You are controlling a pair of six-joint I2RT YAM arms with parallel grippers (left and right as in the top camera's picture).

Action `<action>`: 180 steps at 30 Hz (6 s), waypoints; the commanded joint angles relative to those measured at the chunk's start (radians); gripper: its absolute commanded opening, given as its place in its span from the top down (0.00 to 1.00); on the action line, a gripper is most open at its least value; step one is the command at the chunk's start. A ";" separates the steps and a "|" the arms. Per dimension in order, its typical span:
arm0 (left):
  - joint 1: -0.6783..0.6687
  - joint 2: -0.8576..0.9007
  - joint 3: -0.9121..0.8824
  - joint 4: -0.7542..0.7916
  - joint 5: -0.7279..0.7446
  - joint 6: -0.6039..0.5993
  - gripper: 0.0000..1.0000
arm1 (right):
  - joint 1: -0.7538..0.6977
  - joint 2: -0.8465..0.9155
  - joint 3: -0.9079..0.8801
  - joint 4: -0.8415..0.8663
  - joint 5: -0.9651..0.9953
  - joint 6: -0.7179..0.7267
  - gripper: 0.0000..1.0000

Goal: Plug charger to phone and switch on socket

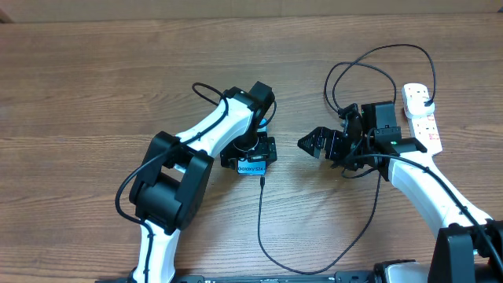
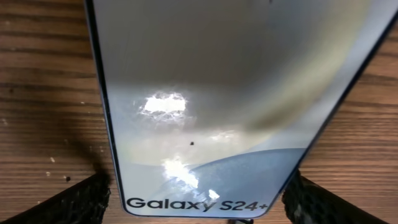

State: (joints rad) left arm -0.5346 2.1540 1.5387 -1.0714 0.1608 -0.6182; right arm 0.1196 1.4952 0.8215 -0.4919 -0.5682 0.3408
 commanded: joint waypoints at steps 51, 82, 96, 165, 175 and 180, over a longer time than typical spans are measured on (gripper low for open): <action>-0.012 0.039 0.203 -0.011 -0.236 0.112 0.00 | 0.005 -0.002 -0.009 0.012 0.044 0.004 0.00; 0.015 0.038 0.035 0.073 0.154 0.249 0.33 | 0.142 0.037 -0.076 0.112 -0.017 0.111 0.00; 0.103 0.038 0.058 0.051 0.643 0.362 0.29 | 0.245 0.154 -0.098 0.331 -0.070 0.211 0.10; 0.095 0.038 0.056 0.133 0.301 0.416 0.00 | 0.280 0.157 -0.098 0.287 0.090 0.254 0.96; 0.095 0.038 0.056 0.146 0.169 0.416 0.00 | 0.280 0.157 -0.098 0.281 0.105 0.254 0.96; 0.095 0.038 0.056 0.146 0.169 0.416 0.00 | 0.280 0.157 -0.098 0.280 0.105 0.254 0.96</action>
State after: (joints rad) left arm -0.4522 2.1784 1.6009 -0.9203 0.4877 -0.2279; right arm 0.4011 1.6512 0.7273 -0.1883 -0.5667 0.6014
